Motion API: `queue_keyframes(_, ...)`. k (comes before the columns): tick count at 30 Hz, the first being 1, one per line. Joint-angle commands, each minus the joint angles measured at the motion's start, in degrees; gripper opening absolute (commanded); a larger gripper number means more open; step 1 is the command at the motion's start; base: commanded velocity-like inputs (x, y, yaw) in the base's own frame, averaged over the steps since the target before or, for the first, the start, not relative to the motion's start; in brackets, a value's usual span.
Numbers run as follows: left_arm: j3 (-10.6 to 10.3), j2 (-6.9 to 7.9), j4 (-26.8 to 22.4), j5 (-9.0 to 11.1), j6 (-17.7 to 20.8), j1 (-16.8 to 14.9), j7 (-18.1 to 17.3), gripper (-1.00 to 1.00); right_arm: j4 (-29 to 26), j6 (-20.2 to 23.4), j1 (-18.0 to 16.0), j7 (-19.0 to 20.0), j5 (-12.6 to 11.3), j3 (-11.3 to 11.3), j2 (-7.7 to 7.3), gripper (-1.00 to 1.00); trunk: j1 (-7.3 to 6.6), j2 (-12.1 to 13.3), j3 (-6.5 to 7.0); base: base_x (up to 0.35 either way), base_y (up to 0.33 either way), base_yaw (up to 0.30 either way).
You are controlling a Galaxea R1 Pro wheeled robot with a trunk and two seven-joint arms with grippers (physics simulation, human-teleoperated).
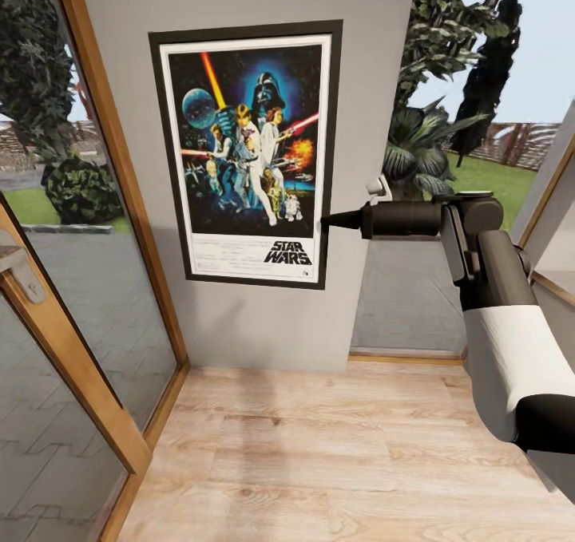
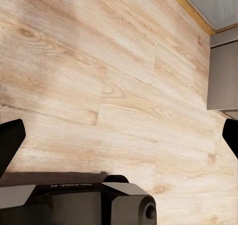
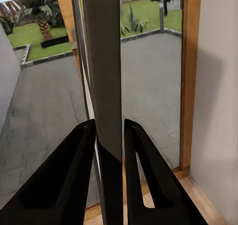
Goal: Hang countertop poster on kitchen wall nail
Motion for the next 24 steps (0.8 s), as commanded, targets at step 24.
queue_keyframes(24,0.0,0.1,0.09,0.05,-0.25,-0.06,-0.16,1.0,0.0,0.6,0.16,0.1,-0.17,-0.2,-0.13,-1.0,0.04,-0.13,-0.13,0.232,0.0,0.0)
